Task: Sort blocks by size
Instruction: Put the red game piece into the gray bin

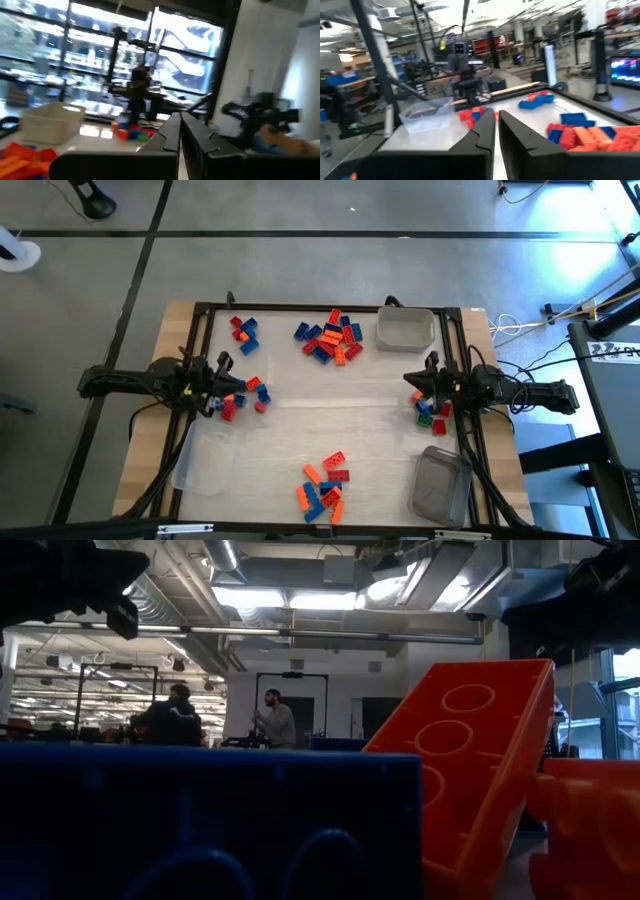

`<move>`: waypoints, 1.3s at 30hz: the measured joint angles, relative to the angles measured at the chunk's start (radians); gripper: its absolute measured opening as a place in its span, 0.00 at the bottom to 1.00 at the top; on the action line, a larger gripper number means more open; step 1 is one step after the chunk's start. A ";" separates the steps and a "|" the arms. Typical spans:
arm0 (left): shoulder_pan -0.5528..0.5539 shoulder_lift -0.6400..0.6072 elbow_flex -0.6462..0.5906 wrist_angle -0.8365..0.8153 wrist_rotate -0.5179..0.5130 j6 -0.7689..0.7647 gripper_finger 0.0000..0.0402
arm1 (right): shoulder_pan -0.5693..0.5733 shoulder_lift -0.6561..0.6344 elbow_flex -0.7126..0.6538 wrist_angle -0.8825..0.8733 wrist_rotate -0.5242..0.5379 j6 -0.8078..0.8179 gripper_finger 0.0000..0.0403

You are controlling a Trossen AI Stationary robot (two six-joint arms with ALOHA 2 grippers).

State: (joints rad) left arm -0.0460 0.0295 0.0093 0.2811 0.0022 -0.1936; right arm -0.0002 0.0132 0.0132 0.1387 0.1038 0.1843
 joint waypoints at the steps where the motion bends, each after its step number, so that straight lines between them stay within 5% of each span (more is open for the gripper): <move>1: 0.000 0.000 0.000 -0.003 -0.029 0.014 0.00 | 0.000 0.000 0.000 0.000 0.014 -0.008 0.06; 5: 0.000 0.042 0.000 -0.016 -0.142 0.036 0.00 | 0.000 0.000 0.000 0.000 0.044 -0.036 0.06; 18: 0.006 0.311 0.001 0.245 -0.200 0.152 0.00 | 0.000 0.115 0.052 0.039 0.099 -0.141 0.06; 33: 0.076 0.413 0.003 0.511 -0.178 0.367 0.00 | -0.003 0.641 0.433 -0.035 0.322 -0.308 0.06; 39: 0.096 0.411 0.003 0.523 -0.178 0.400 0.00 | -0.105 0.868 0.626 -0.159 0.322 -0.397 0.06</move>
State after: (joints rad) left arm 0.0503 0.4408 0.0128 0.8045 -0.1757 0.2064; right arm -0.1051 0.8807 0.6390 -0.0205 0.4259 -0.2123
